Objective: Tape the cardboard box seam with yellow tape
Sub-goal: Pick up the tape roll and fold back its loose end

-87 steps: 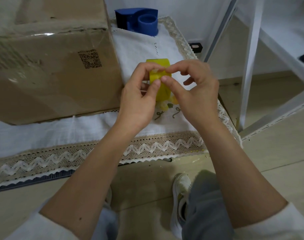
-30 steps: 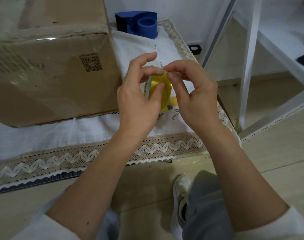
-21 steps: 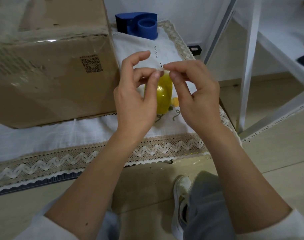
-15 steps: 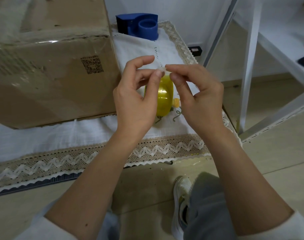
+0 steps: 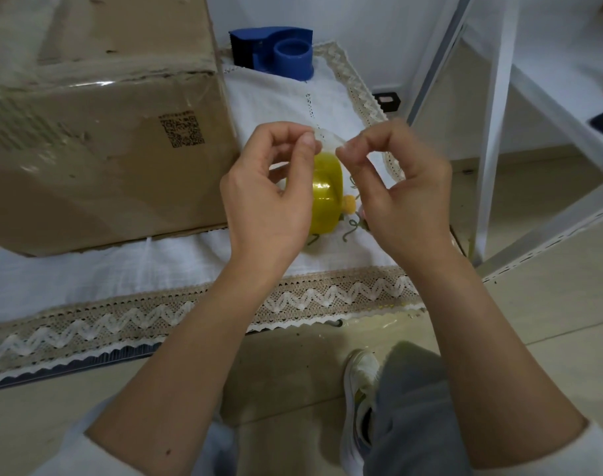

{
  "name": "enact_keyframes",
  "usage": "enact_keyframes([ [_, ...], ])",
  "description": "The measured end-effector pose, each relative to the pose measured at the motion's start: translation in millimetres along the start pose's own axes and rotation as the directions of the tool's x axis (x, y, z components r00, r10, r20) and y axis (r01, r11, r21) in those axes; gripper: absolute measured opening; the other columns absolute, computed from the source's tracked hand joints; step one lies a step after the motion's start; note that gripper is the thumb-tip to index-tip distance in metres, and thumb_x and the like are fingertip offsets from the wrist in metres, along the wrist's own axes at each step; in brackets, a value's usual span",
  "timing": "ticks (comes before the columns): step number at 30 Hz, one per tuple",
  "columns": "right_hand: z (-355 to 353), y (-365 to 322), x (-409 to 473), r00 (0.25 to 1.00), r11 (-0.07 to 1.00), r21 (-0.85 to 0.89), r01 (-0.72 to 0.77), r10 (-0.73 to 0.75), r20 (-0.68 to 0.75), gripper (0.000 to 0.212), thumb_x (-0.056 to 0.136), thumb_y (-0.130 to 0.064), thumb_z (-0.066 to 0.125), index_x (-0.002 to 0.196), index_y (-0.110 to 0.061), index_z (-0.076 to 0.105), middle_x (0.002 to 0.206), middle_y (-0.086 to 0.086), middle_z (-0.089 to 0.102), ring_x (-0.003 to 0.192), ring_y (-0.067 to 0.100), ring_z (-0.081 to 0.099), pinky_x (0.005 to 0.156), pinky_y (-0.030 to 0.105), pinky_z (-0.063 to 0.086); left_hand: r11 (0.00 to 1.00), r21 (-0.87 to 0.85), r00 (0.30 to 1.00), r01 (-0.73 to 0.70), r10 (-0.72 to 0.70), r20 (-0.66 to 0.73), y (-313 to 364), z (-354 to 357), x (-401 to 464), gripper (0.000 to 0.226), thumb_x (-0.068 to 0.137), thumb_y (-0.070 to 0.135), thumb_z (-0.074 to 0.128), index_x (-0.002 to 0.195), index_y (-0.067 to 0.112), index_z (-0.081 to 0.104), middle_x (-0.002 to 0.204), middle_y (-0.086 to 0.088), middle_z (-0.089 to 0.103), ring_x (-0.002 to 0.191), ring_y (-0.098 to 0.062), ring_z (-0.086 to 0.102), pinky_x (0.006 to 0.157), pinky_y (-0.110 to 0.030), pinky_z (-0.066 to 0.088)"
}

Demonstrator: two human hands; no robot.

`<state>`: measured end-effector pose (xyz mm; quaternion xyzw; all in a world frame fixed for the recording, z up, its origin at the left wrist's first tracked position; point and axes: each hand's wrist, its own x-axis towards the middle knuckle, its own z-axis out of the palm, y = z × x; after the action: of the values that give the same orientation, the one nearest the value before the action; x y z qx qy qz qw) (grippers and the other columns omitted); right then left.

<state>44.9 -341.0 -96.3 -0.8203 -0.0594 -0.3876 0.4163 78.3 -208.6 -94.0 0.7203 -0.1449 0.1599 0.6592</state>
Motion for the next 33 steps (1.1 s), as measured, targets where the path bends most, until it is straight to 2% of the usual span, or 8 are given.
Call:
enact_keyframes([
  [3, 0, 2, 1, 1.0, 0.999, -0.029, 0.015, -0.014, 0.011, 0.01, 0.093, -0.003, 0.065, 0.097, -0.006, 0.074, 0.091, -0.002, 0.071, 0.089, 0.01, 0.066, 0.084, 0.022, 0.05, 0.998, 0.063, 1.0, -0.024, 0.025, -0.015, 2, 0, 0, 0.006, 0.095, 0.02, 0.063, 0.091, 0.024, 0.065, 0.094, 0.015, 0.065, 0.086, -0.003, 0.067, 0.071, -0.014, 0.05],
  [9, 1, -2, -1, 0.999, 0.999, -0.004, -0.041, 0.041, 0.036, 0.019, 0.091, -0.008, 0.069, 0.11, -0.01, 0.074, 0.094, 0.003, 0.072, 0.092, 0.013, 0.067, 0.089, 0.022, 0.049, 0.999, 0.025, 0.999, -0.047, 0.047, 0.001, -1, 0, 1, 0.006, 0.096, 0.013, 0.06, 0.094, 0.017, 0.064, 0.083, 0.012, 0.066, 0.083, -0.003, 0.065, 0.074, -0.014, 0.048],
  [12, 0, -1, -1, 0.998, 0.997, -0.065, -0.036, 0.039, 0.057, 0.031, 0.084, -0.014, 0.079, 0.114, -0.013, 0.072, 0.093, 0.002, 0.071, 0.092, 0.011, 0.066, 0.09, 0.019, 0.047, 0.998, 0.007, 0.998, -0.058, 0.058, 0.014, 0, -1, -1, 0.015, 0.097, 0.011, 0.059, 0.105, 0.022, 0.054, 0.08, 0.004, 0.066, 0.084, -0.008, 0.067, 0.076, -0.02, 0.052],
  [14, 0, 2, -1, 0.998, 0.995, -0.09, -0.038, 0.042, 0.043, 0.032, 0.082, -0.015, 0.08, 0.113, -0.013, 0.073, 0.092, 0.001, 0.071, 0.091, 0.01, 0.066, 0.089, 0.016, 0.046, 0.997, 0.006, 0.997, -0.072, 0.072, 0.04, 2, -2, 0, 0.023, 0.097, 0.009, 0.058, 0.108, 0.026, 0.048, 0.08, 0.002, 0.065, 0.086, -0.011, 0.067, 0.079, -0.024, 0.054],
  [19, 1, 4, -1, 0.999, 0.993, -0.113, -0.031, 0.035, 0.03, 0.024, 0.084, -0.016, 0.079, 0.108, -0.014, 0.075, 0.093, 0.002, 0.07, 0.09, 0.01, 0.066, 0.083, 0.021, 0.051, 0.993, 0.072, 0.992, -0.095, 0.088, 0.093, 4, -1, -3, 0.017, 0.098, 0.008, 0.054, 0.105, 0.018, 0.065, 0.096, 0.013, 0.062, 0.09, 0.003, 0.059, 0.083, -0.019, 0.053],
  [22, 1, 5, -1, 0.999, 0.992, -0.122, -0.019, 0.024, 0.037, 0.02, 0.085, -0.019, 0.078, 0.105, -0.016, 0.076, 0.094, 0.0, 0.065, 0.089, 0.011, 0.063, 0.079, 0.023, 0.051, 0.991, 0.09, 0.991, -0.098, 0.088, 0.103, 2, -2, -3, 0.021, 0.09, 0.006, 0.061, 0.108, 0.014, 0.068, 0.094, 0.012, 0.056, 0.091, -0.001, 0.06, 0.09, -0.029, 0.057],
  [27, 2, 6, -2, 0.999, 0.995, -0.093, -0.03, 0.033, 0.026, 0.016, 0.085, -0.019, 0.078, 0.1, -0.015, 0.077, 0.098, 0.0, 0.061, 0.093, 0.012, 0.061, 0.084, 0.018, 0.049, 0.973, 0.132, 0.976, -0.187, 0.169, 0.137, -5, -4, -2, 0.018, 0.092, 0.005, 0.064, 0.108, 0.009, 0.07, 0.098, 0.003, 0.057, 0.095, -0.012, 0.064, 0.088, -0.037, 0.058],
  [33, -1, 7, 0, 0.999, 0.994, -0.104, 0.011, -0.007, 0.038, 0.012, 0.088, -0.019, 0.076, 0.097, -0.013, 0.078, 0.094, 0.001, 0.073, 0.09, 0.014, 0.068, 0.08, 0.033, 0.055, 0.954, 0.169, 0.966, -0.247, 0.228, 0.122, -8, -3, -3, 0.008, 0.096, 0.009, 0.062, 0.099, 0.007, 0.069, 0.121, 0.0, 0.042, 0.1, -0.001, 0.059, 0.079, -0.022, 0.059],
])
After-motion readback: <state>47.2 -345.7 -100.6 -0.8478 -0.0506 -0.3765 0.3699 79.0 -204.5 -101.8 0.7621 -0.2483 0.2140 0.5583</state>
